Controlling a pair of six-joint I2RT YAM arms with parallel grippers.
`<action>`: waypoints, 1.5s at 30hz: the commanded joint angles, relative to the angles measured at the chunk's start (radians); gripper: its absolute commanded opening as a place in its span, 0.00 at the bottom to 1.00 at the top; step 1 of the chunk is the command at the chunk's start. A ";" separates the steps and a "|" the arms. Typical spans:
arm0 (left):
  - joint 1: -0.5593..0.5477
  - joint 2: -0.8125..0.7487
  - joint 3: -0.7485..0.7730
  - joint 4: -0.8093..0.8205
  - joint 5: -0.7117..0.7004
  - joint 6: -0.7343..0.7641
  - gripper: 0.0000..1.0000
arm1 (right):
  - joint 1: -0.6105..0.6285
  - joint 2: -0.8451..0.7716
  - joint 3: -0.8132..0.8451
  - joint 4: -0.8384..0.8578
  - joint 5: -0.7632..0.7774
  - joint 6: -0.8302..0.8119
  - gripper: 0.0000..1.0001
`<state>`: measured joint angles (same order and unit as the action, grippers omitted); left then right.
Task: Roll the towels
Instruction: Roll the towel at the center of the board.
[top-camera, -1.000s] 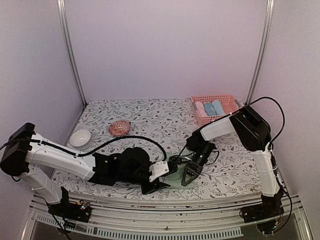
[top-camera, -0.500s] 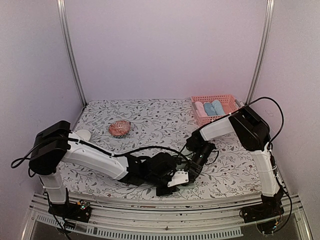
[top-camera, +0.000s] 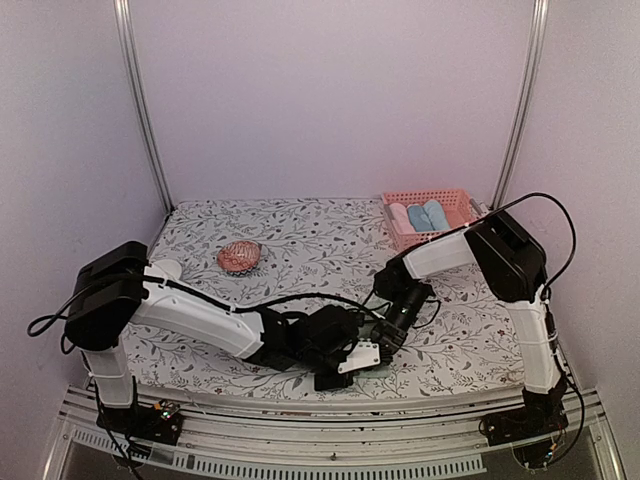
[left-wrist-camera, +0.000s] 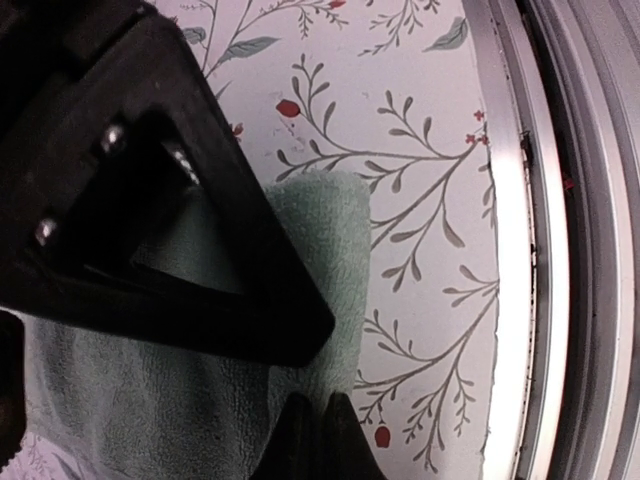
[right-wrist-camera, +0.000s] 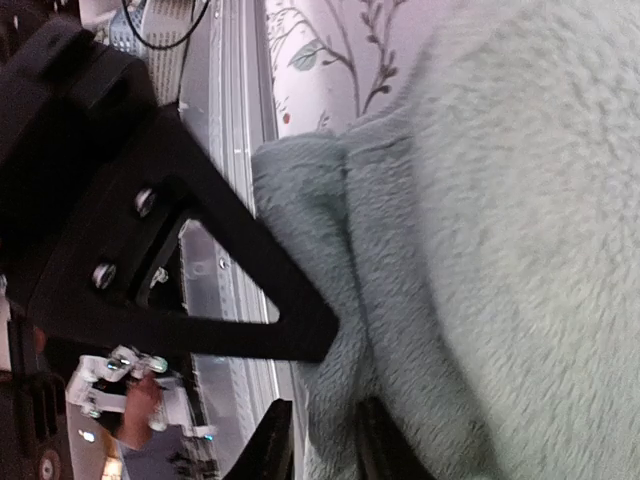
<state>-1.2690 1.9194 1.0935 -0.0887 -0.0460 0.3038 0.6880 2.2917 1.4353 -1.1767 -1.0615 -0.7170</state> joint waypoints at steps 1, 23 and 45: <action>0.011 0.028 0.016 -0.092 0.038 -0.029 0.03 | -0.061 -0.208 -0.043 0.054 0.132 -0.032 0.28; 0.351 0.390 0.428 -0.405 0.919 -0.419 0.00 | 0.203 -0.974 -0.659 0.757 0.741 -0.021 0.34; 0.400 0.394 0.368 -0.353 0.940 -0.452 0.00 | 0.370 -0.815 -0.652 0.935 1.001 -0.044 0.37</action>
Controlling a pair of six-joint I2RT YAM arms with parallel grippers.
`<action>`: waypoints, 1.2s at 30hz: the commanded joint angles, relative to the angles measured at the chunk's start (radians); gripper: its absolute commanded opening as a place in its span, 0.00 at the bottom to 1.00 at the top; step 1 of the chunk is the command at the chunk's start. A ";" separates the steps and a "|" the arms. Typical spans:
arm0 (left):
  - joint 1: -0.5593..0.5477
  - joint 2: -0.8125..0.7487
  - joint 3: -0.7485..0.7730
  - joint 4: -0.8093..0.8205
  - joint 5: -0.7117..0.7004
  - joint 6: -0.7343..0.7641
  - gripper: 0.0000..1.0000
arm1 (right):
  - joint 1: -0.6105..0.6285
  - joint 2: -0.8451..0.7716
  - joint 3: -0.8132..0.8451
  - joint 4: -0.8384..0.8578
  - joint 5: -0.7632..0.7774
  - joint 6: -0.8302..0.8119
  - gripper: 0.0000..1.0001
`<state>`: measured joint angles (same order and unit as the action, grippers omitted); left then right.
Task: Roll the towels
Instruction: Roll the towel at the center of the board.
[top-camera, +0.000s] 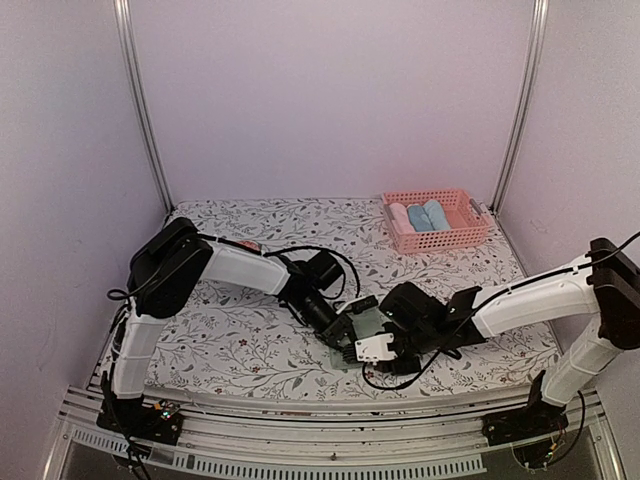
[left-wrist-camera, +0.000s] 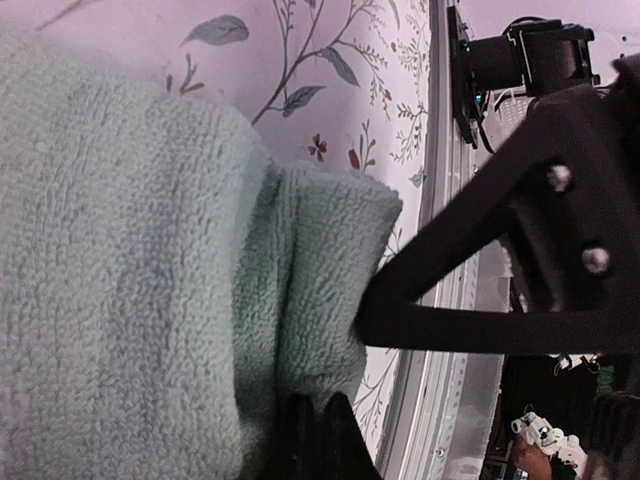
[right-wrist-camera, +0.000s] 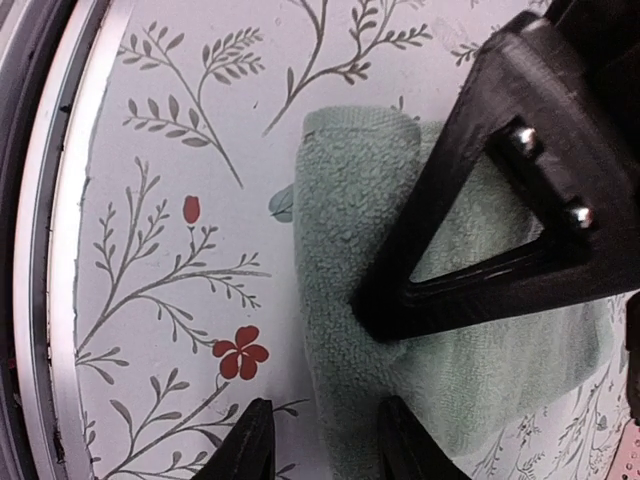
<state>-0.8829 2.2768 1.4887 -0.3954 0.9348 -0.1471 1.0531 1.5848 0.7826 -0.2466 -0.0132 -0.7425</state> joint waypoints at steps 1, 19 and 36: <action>0.014 0.039 -0.025 -0.046 -0.039 -0.001 0.00 | 0.005 -0.128 -0.003 0.008 -0.056 -0.025 0.38; 0.027 0.035 -0.028 -0.046 -0.024 0.007 0.00 | 0.006 0.134 0.020 0.025 0.048 -0.018 0.34; 0.014 -0.587 -0.546 0.332 -0.597 -0.022 0.32 | -0.150 0.341 0.329 -0.507 -0.509 0.090 0.03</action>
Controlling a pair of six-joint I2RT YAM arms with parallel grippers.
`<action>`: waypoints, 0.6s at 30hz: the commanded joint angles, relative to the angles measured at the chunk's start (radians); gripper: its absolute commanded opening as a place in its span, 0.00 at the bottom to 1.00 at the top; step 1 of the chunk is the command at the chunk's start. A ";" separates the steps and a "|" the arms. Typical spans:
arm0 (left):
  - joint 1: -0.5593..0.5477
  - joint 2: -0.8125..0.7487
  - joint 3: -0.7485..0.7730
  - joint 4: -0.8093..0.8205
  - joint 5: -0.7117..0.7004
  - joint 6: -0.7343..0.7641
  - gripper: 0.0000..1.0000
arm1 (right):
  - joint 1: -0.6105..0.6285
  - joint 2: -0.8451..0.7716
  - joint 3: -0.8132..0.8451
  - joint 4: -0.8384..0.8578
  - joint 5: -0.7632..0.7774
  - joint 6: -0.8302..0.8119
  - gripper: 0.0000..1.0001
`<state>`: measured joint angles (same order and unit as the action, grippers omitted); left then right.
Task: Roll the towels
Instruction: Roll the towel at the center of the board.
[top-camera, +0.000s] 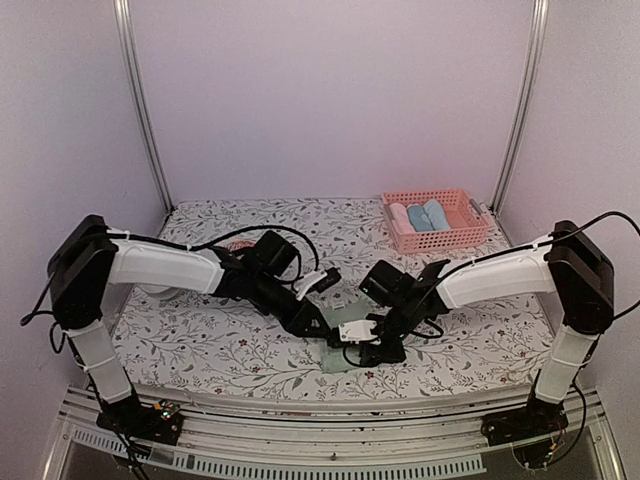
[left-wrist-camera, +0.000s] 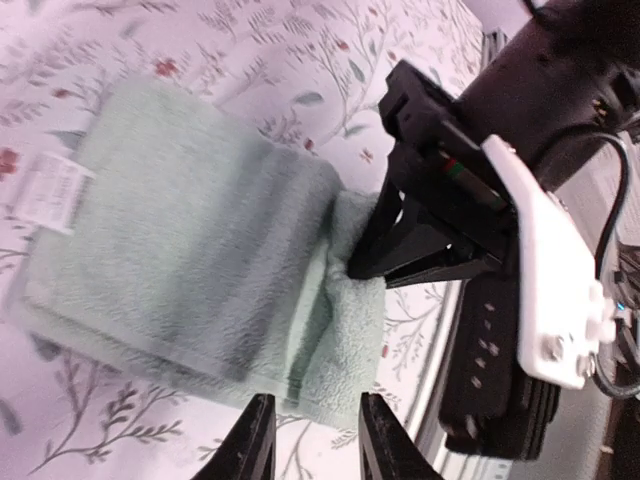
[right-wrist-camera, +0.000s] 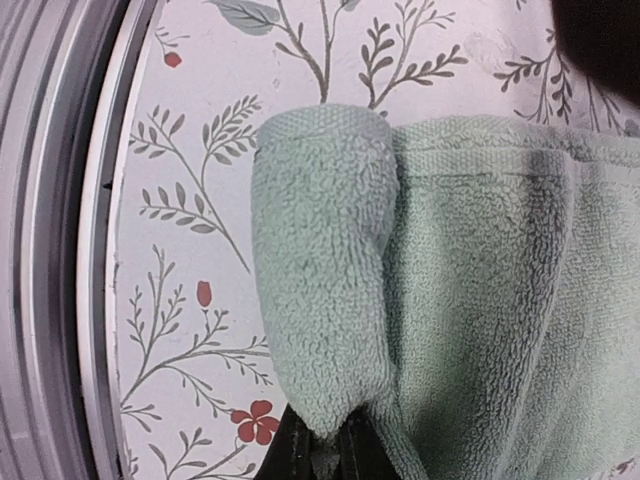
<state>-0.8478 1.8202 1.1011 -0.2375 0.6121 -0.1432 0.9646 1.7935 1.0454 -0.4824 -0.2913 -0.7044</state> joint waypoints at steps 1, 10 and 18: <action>-0.029 -0.171 -0.202 0.204 -0.326 -0.034 0.32 | -0.076 0.164 0.099 -0.316 -0.270 0.049 0.03; -0.296 -0.412 -0.430 0.393 -0.795 0.110 0.36 | -0.201 0.483 0.435 -0.676 -0.532 0.030 0.04; -0.425 -0.231 -0.325 0.404 -0.775 0.364 0.44 | -0.250 0.644 0.504 -0.720 -0.529 0.036 0.04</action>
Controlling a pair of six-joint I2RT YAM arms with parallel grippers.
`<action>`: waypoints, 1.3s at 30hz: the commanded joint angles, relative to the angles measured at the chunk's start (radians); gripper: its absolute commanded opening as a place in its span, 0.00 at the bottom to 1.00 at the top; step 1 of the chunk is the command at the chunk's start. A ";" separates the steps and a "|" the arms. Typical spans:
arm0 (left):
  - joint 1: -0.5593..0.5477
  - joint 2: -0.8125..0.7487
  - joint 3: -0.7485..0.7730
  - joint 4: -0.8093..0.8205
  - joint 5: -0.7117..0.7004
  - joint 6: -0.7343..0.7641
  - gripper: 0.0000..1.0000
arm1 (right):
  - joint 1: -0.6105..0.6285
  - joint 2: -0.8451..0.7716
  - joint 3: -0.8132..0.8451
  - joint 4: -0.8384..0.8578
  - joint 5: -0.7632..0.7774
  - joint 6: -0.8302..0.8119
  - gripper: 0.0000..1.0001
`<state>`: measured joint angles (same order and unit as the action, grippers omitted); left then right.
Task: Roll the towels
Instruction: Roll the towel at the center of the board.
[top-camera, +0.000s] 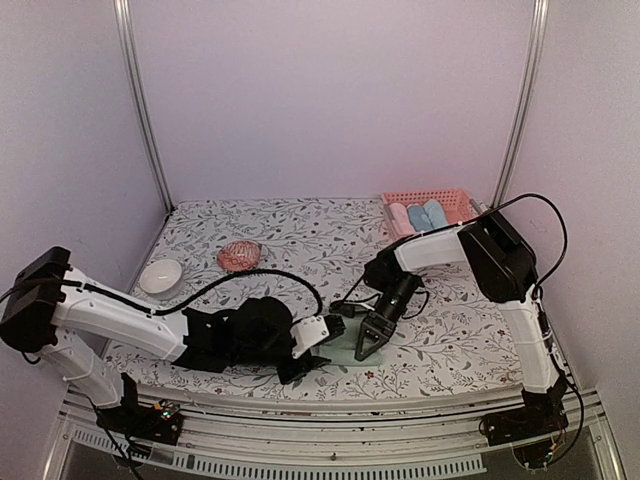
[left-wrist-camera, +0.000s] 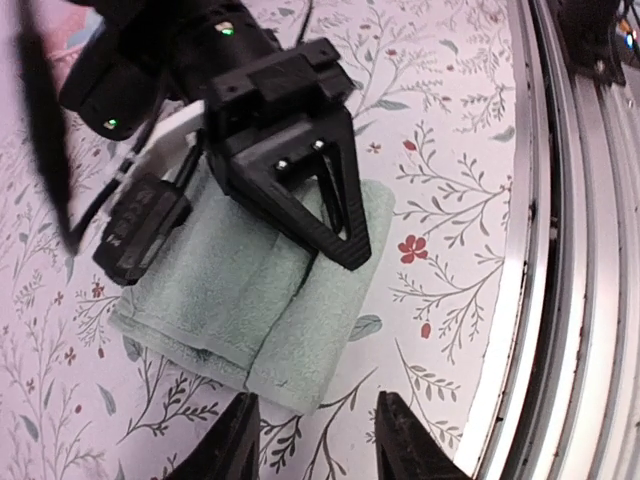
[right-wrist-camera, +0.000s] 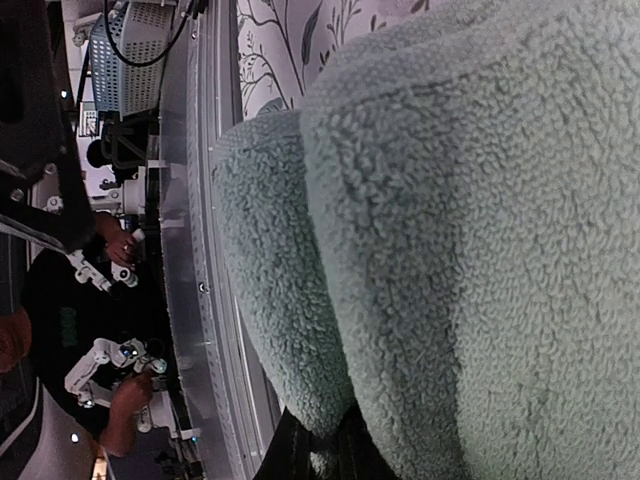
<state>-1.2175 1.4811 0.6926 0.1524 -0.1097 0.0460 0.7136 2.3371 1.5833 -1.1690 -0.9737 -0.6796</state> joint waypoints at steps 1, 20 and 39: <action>-0.061 0.150 0.125 -0.022 -0.064 0.192 0.45 | 0.002 0.101 -0.031 -0.029 0.162 0.014 0.04; -0.071 0.469 0.368 -0.213 -0.156 0.352 0.25 | 0.001 0.047 -0.044 -0.005 0.174 0.016 0.08; 0.054 0.662 0.669 -0.628 0.406 0.083 0.00 | -0.247 -0.919 -0.455 0.480 0.200 0.032 0.36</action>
<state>-1.2381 2.0373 1.3106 -0.2764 -0.0185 0.2626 0.4385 1.6108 1.2625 -0.9356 -0.8482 -0.6842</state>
